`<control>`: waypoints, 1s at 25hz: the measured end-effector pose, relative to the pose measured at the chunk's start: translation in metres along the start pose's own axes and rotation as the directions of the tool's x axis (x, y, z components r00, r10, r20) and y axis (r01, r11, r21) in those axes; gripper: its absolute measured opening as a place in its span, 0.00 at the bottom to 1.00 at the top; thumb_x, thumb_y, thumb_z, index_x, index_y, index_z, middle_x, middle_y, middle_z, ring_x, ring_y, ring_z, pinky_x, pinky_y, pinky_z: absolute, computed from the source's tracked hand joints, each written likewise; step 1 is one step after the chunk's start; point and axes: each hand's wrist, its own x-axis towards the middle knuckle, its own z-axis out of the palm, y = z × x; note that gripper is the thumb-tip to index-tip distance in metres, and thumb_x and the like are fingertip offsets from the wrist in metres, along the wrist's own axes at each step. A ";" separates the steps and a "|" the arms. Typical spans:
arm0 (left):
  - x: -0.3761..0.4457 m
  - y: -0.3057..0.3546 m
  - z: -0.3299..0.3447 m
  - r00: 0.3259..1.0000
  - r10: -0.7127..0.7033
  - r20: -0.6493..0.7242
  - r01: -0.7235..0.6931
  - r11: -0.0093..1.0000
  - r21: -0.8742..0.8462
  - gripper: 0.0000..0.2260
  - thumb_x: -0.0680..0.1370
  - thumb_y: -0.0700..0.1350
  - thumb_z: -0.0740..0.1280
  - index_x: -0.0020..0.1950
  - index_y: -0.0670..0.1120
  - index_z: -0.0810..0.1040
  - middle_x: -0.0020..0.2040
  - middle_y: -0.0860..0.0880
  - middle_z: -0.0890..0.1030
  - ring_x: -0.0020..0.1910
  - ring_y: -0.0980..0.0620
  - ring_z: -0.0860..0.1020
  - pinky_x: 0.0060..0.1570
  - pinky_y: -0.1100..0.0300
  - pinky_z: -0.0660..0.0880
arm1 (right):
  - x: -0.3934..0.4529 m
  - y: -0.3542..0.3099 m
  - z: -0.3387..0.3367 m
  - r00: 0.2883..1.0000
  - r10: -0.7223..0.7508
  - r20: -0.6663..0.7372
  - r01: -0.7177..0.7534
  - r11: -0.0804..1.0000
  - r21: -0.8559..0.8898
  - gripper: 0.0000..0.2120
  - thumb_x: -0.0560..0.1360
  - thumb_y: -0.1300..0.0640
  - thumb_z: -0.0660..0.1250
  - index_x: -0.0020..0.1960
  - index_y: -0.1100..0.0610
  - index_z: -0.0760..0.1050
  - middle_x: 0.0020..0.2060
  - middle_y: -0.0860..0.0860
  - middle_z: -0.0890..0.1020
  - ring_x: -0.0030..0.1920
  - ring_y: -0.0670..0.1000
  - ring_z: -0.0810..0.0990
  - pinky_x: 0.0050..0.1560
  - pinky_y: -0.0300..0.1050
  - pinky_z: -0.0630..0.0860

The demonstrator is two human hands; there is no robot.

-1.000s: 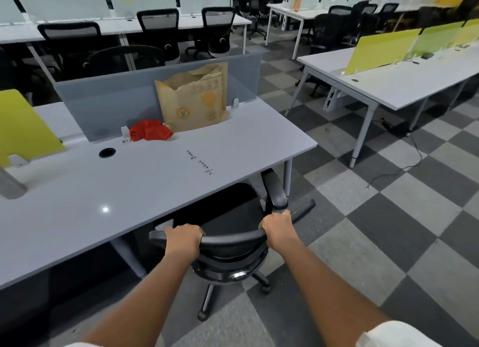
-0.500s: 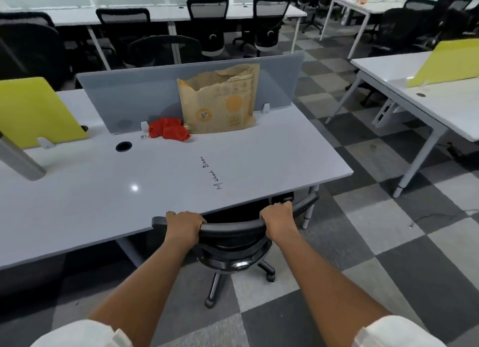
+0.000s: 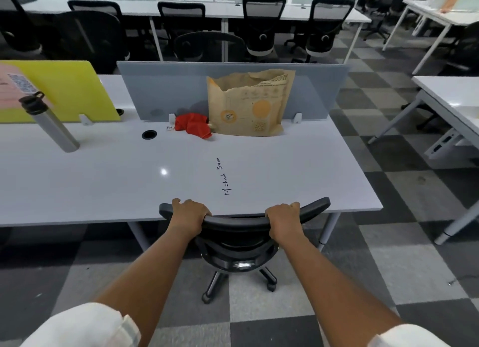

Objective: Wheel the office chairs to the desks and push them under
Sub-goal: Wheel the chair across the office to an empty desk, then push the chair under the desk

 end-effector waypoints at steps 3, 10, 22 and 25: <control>-0.006 0.008 -0.002 0.999 -0.042 0.016 0.041 0.998 0.044 0.21 0.76 0.36 0.64 0.59 0.61 0.80 0.57 0.55 0.80 0.64 0.49 0.72 0.72 0.41 0.56 | -0.005 0.001 0.001 1.000 -0.004 -0.005 0.004 1.000 0.008 0.12 0.72 0.62 0.68 0.52 0.48 0.77 0.47 0.46 0.81 0.52 0.51 0.78 0.62 0.50 0.63; -0.074 -0.014 0.014 0.989 -0.019 -0.145 0.026 0.999 0.044 0.46 0.76 0.61 0.69 0.83 0.56 0.40 0.83 0.43 0.46 0.81 0.42 0.52 0.73 0.27 0.41 | -0.037 -0.030 0.002 0.996 -0.073 -0.059 0.080 0.988 0.131 0.43 0.69 0.40 0.73 0.79 0.44 0.57 0.63 0.46 0.78 0.64 0.53 0.74 0.65 0.56 0.64; -0.339 -0.340 0.075 0.792 -0.585 -0.172 0.573 0.811 -0.116 0.48 0.75 0.70 0.63 0.83 0.54 0.38 0.83 0.45 0.48 0.82 0.44 0.46 0.74 0.29 0.43 | -0.109 -0.421 -0.102 0.785 -0.523 -0.332 0.584 0.804 0.112 0.55 0.67 0.23 0.64 0.82 0.46 0.42 0.80 0.54 0.55 0.81 0.61 0.49 0.74 0.70 0.53; -0.428 -0.425 0.099 0.705 -0.696 -0.139 0.676 0.718 -0.164 0.48 0.74 0.70 0.64 0.83 0.54 0.40 0.83 0.45 0.49 0.82 0.45 0.47 0.74 0.29 0.44 | -0.147 -0.531 -0.125 0.705 -0.620 -0.344 0.676 0.734 0.062 0.54 0.66 0.20 0.59 0.81 0.46 0.48 0.79 0.55 0.59 0.79 0.61 0.54 0.73 0.71 0.56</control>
